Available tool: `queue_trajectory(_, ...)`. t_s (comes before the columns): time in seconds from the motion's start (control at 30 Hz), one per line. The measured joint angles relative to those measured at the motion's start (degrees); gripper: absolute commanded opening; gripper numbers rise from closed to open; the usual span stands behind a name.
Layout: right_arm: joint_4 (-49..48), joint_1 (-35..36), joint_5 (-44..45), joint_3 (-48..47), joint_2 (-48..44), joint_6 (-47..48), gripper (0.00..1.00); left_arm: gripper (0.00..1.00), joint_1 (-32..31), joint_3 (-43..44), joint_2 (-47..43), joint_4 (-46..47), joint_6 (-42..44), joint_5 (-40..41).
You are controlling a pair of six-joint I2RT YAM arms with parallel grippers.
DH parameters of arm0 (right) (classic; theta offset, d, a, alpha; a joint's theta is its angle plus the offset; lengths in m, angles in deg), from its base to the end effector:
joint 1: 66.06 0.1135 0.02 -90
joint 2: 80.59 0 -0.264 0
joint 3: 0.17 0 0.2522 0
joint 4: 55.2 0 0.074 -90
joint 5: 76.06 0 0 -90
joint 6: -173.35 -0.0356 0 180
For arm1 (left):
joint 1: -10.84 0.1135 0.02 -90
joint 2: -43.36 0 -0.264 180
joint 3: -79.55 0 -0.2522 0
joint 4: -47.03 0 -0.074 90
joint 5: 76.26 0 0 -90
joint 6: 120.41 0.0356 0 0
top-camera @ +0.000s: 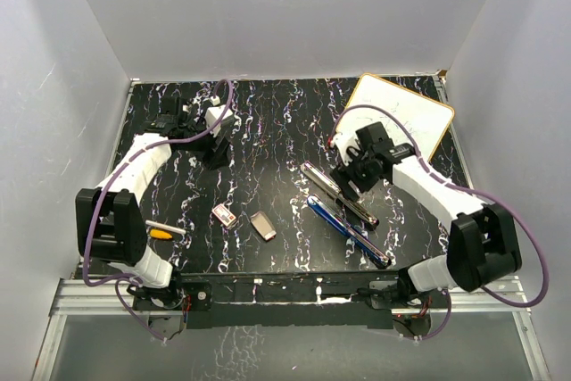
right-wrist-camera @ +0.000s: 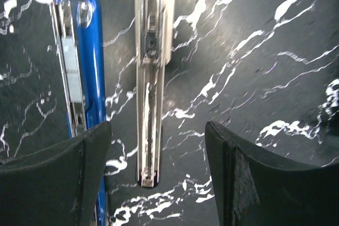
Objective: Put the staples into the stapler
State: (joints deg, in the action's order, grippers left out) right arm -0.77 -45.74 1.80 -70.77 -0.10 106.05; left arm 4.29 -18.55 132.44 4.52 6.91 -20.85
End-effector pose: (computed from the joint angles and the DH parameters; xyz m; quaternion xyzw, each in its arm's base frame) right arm 0.2525 0.1015 0.2325 -0.3774 0.8934 0.0985 0.2231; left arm 0.3283 -0.0580 0.2672 0.4298 0.7932 -0.1818 0.3912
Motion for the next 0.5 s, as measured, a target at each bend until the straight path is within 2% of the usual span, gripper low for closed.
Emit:
queue_trajectory(0.27, 0.90, 0.20, -0.42, 6.23, -2.19, 3.89, 0.68, 0.73, 0.00, -0.74, -1.70, -0.02, -0.35, -0.55)
queue_trajectory(0.5, -0.39, 0.20, -0.20, 7.93, 0.09, 6.36, 0.53, 0.72, 0.00, -0.87, -2.91, -0.02, -0.35, -0.35)
